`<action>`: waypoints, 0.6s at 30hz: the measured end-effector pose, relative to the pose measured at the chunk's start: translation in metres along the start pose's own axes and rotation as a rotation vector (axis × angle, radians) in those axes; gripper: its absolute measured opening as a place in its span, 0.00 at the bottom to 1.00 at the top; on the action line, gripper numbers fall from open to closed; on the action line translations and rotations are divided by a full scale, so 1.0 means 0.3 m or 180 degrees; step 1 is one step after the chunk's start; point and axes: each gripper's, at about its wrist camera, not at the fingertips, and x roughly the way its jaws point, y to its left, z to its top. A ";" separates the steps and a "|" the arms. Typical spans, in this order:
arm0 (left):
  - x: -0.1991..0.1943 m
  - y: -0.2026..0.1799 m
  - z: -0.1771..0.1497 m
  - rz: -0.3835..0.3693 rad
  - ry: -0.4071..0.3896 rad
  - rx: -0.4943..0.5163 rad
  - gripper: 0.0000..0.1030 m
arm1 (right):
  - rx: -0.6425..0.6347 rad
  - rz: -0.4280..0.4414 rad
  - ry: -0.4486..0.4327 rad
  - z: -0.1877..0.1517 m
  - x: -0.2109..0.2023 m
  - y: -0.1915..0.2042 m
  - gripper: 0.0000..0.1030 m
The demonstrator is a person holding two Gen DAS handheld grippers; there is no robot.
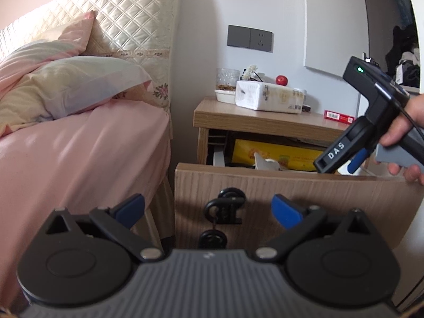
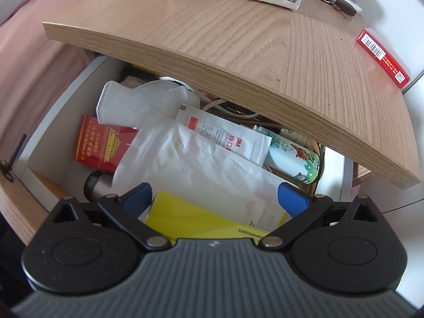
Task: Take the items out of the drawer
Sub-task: 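Lower the right tool into the drawer toward the yellow-and-white box, then grasp the yellow-and-white barcoded box with the right tool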
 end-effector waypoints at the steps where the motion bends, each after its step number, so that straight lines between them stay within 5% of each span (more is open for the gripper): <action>1: 0.000 0.002 0.000 -0.0016 0.0015 -0.0019 1.00 | 0.0006 -0.0001 -0.0017 -0.001 -0.010 -0.001 1.00; 18: -0.001 0.021 -0.001 -0.0214 0.0164 -0.0288 1.00 | 0.0067 -0.0143 -0.0315 -0.027 -0.177 -0.050 1.00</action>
